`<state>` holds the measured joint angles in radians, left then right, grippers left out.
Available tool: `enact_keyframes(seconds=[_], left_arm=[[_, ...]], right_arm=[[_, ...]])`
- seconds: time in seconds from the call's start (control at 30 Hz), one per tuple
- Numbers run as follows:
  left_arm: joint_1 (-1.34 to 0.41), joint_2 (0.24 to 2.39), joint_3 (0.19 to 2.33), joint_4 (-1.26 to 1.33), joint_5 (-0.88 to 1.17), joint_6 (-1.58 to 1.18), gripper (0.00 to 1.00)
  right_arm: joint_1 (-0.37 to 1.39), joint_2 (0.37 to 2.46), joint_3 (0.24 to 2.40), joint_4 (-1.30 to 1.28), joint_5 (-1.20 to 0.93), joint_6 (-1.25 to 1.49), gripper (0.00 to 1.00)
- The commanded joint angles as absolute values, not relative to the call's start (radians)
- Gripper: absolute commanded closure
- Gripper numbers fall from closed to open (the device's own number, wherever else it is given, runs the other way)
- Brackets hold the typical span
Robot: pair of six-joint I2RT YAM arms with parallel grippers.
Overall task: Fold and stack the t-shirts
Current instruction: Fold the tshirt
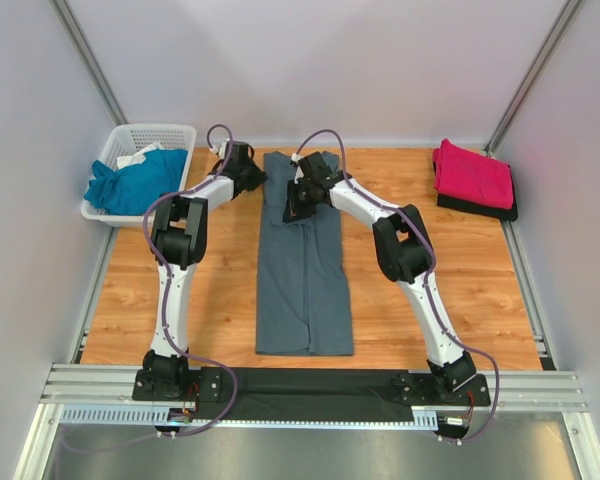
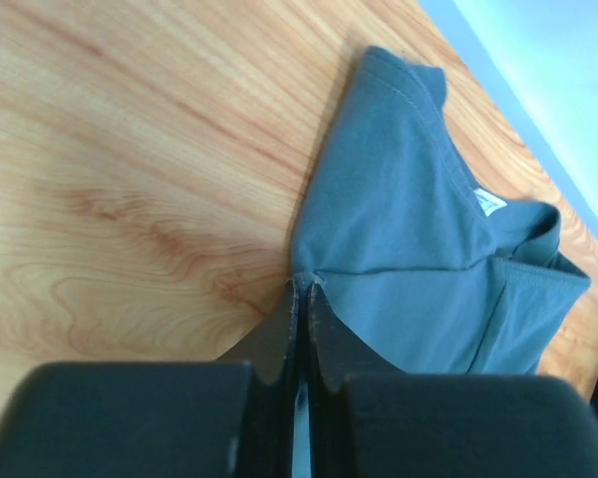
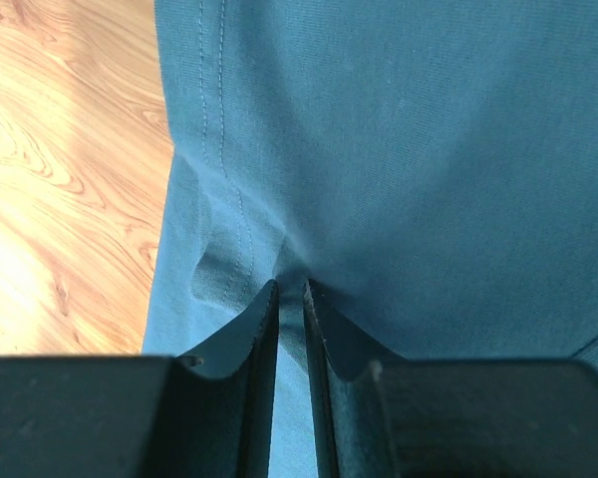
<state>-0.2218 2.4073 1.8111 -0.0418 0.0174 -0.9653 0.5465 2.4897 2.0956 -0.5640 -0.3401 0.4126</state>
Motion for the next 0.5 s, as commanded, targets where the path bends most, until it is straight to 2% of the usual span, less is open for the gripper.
enact_keyframes(seconds=[0.0,0.23,0.37,0.47], left_arm=[[-0.218,2.378,1.798,0.046,0.041,-0.950,1.00],[-0.222,2.257,1.713,0.057,-0.049,-0.904,1.00],[-0.244,2.230,1.765,-0.096,-0.162,-0.888,1.00],[-0.262,2.223,1.767,-0.097,-0.192,-0.858,0.95]], right_arm=[[0.555,2.479,2.072,-0.600,-0.307,0.385,0.82],[0.548,2.488,2.082,-0.603,-0.307,0.411,0.82],[0.542,2.494,2.083,-0.604,-0.310,0.420,0.82],[0.540,2.496,2.083,-0.606,-0.310,0.420,0.82]])
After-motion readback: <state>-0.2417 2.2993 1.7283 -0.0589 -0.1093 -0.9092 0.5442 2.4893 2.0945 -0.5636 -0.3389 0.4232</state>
